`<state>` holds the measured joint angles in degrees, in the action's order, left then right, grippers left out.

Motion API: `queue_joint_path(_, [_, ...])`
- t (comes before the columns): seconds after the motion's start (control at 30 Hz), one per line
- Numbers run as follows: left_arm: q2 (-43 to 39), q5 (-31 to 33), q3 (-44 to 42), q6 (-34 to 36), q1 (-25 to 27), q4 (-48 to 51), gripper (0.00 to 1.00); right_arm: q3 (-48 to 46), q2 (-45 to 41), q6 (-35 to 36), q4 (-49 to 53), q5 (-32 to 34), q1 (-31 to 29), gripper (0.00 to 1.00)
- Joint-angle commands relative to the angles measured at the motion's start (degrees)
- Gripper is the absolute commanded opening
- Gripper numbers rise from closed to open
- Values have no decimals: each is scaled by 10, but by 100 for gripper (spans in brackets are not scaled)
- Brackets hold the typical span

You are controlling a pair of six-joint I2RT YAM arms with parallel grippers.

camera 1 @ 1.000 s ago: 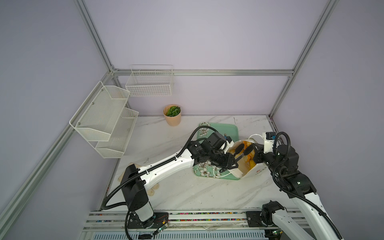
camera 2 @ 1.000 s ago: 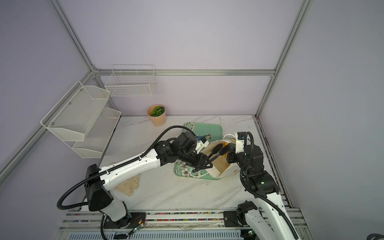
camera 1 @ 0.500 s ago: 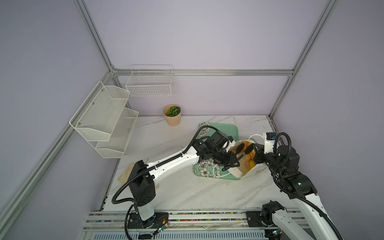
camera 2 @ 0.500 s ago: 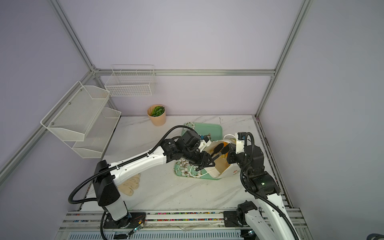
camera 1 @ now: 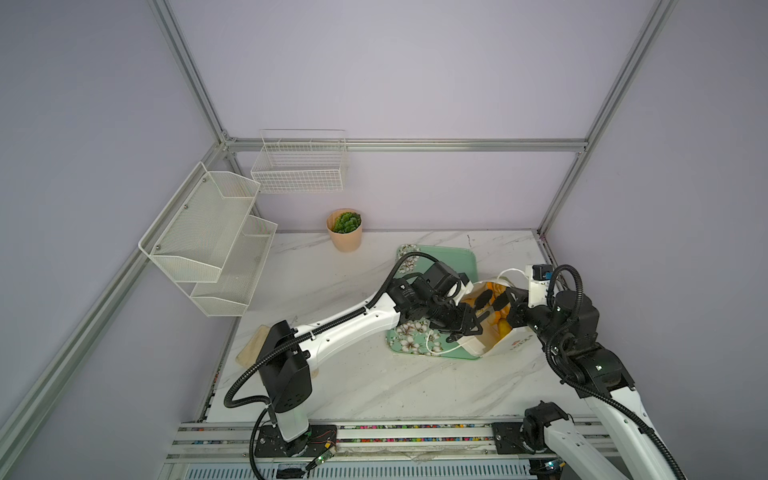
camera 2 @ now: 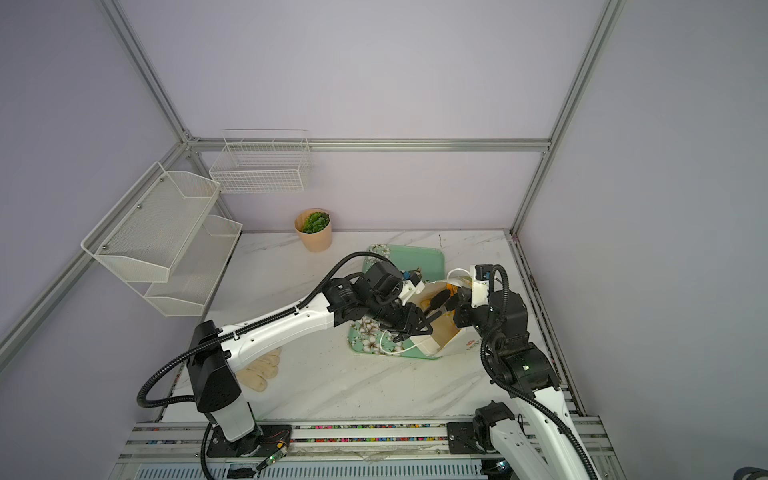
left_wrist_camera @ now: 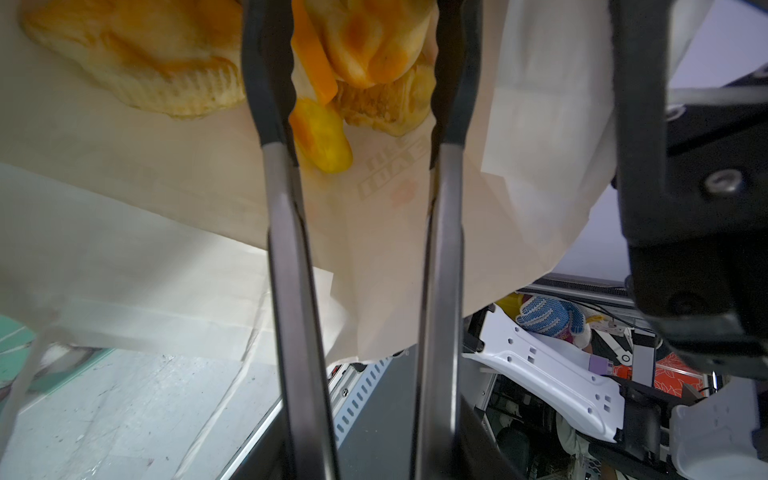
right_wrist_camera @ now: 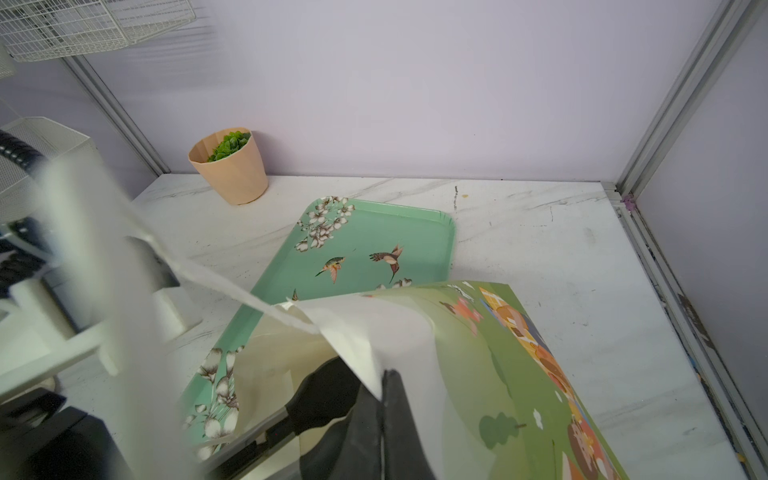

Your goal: Take the fake bread out of the paper bag

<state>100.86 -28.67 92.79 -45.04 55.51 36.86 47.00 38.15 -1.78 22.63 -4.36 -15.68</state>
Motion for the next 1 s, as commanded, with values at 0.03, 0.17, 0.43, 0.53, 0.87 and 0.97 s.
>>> queue_joint_path(0.03, [-18, -17, 60, -5, 4, -29, 43, 5, -15, 5, -30, -21, -1, 0])
queue_joint_path(0.17, [-16, -6, 54, 0, 4, -25, 43, 6, -21, 3, -29, -28, -1, 0])
queue_joint_path(0.43, [-27, 73, 35, 29, 2, 44, 41, 8, -26, 4, -21, -28, -1, 0])
queue_joint_path(0.53, [-56, 86, 0, 23, -2, 44, 40, 8, -26, 5, -21, -26, -1, 0])
queue_joint_path(0.87, [-130, 56, -78, -3, -9, 1, 38, 5, -22, 4, -22, -25, -1, 0])
queue_joint_path(0.97, [-135, 37, -76, -6, -9, -5, 40, 5, -19, 5, -21, -24, -1, 0])
